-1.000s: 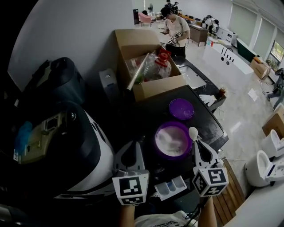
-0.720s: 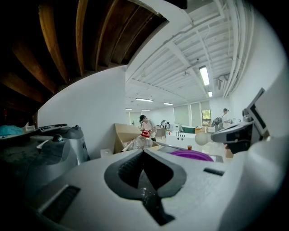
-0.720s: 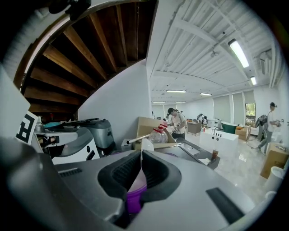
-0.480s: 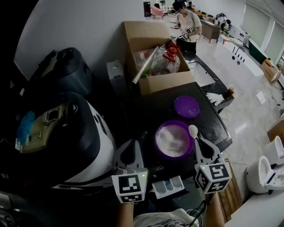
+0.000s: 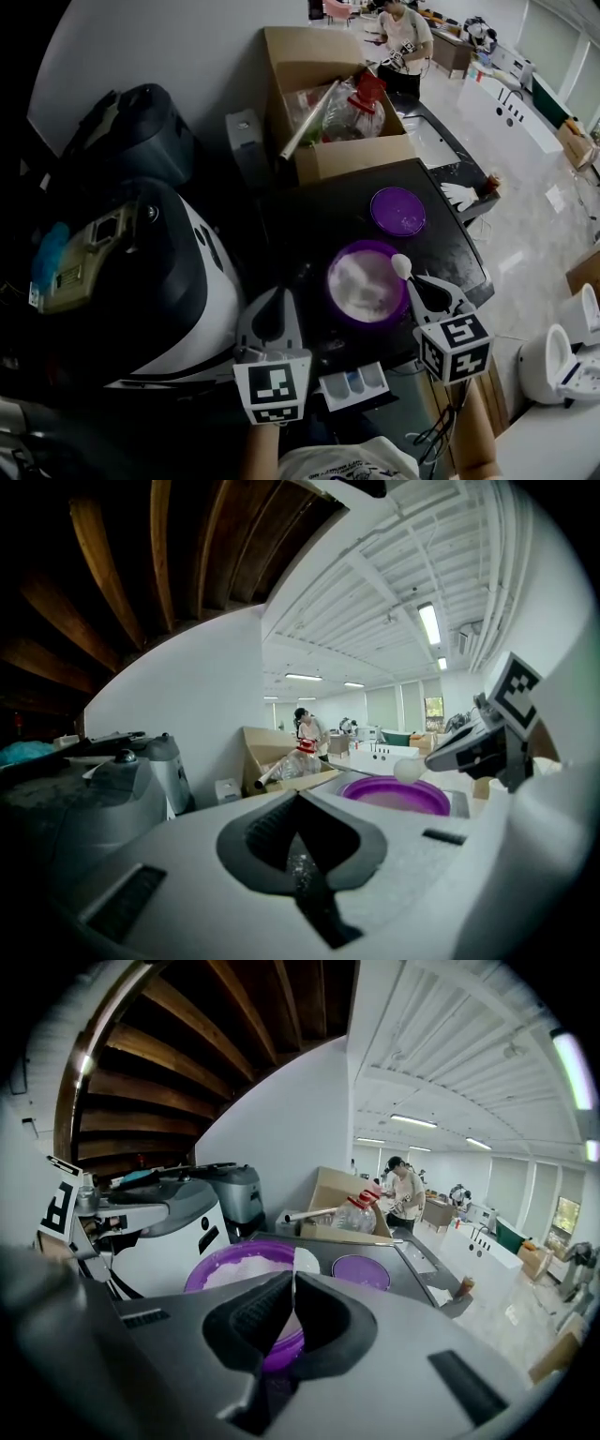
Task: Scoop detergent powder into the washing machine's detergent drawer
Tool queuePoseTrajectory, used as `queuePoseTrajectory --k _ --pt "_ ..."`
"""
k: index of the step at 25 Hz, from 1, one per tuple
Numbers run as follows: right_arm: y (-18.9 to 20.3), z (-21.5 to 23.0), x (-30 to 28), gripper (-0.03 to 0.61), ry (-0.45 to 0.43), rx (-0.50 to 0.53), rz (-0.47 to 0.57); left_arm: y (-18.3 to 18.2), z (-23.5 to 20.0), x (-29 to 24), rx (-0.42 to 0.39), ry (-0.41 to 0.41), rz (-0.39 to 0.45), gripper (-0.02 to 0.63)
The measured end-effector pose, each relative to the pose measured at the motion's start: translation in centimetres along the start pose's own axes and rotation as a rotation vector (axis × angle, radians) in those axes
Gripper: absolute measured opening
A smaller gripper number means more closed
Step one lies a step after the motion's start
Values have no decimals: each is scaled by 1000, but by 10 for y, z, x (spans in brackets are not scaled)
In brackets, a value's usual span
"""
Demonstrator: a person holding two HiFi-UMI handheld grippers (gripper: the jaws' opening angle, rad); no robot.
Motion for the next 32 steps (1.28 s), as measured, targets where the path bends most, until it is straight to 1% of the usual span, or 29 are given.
queuePoseTrajectory --k 6,10,16,21,32 --pt "14 -7 -9 21 -102 33 -149 6 4 -1 -3 17 -15 2" --pt "19 -9 -11 21 -131 96 -220 9 4 -2 -11 24 -25 2" --pt "24 -8 -11 21 -178 83 -279 12 2 -2 -9 32 -29 2" --pt "28 -8 -13 21 -203 119 -326 15 1 -3 -11 40 -34 2" --pt "36 -18 -17 21 -260 122 -386 20 -3 -4 2 42 -44 2"
Point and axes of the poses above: the fingertips, and each gripper's own axes: x backward along the fingers, z to its right, y out of its underside, the point moved 1 cm from there along x, backward along the fingers, and after that the axes turned 12 degrees about z, right-handed, at the moved point
